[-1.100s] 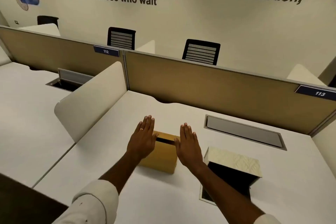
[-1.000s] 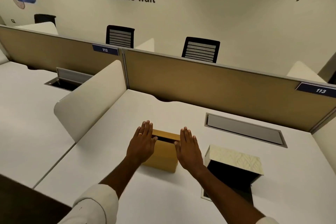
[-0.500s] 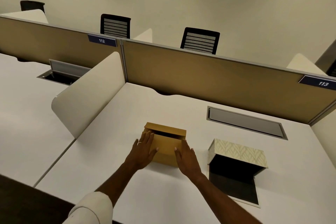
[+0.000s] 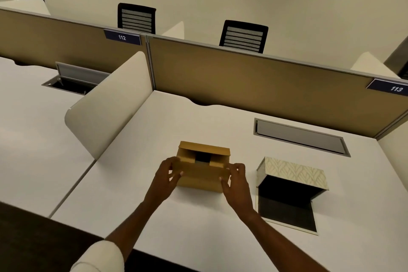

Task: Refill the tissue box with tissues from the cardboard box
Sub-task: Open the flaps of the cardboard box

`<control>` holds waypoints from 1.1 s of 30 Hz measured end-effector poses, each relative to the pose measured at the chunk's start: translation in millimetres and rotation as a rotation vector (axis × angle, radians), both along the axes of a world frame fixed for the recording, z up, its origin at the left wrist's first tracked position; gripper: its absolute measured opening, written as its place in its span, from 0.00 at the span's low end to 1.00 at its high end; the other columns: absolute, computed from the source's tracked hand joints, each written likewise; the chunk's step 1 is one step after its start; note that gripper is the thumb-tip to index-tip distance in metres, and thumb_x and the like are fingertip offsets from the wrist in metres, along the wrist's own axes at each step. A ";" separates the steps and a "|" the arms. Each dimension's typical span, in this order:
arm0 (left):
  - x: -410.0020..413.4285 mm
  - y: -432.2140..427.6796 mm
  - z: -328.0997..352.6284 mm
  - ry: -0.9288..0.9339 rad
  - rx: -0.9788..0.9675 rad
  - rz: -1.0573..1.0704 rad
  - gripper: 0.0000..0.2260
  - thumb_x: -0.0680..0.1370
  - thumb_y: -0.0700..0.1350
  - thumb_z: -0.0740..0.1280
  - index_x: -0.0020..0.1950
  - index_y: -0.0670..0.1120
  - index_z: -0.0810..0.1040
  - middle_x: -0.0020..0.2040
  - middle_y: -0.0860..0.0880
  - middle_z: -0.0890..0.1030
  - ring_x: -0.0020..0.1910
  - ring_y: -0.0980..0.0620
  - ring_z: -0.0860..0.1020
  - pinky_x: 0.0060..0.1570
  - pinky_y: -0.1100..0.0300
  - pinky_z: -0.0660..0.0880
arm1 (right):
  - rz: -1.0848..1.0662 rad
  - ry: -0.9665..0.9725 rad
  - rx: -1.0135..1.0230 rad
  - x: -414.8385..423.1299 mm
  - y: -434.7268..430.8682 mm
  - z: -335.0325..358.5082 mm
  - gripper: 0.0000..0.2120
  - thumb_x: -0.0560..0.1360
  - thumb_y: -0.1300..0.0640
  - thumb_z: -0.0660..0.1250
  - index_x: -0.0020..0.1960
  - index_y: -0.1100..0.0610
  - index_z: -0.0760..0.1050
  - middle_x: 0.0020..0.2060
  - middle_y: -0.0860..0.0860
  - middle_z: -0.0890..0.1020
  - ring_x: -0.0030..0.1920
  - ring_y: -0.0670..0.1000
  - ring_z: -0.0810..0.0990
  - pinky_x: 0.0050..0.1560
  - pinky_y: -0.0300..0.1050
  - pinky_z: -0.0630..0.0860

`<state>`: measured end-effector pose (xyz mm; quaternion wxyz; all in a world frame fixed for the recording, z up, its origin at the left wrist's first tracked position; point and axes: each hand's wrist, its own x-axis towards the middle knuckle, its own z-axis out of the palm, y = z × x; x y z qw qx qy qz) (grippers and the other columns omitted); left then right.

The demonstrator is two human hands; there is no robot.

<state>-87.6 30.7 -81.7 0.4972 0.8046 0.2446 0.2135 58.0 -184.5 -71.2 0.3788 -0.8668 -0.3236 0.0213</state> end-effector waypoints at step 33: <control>43.2 -52.8 29.6 0.816 0.943 -0.152 0.34 0.78 0.71 0.50 0.72 0.48 0.68 0.82 0.42 0.50 0.70 0.36 0.70 0.67 0.41 0.67 | 0.685 -0.725 -0.676 40.9 33.0 32.5 0.14 0.83 0.52 0.59 0.64 0.57 0.75 0.67 0.57 0.76 0.66 0.58 0.75 0.63 0.55 0.73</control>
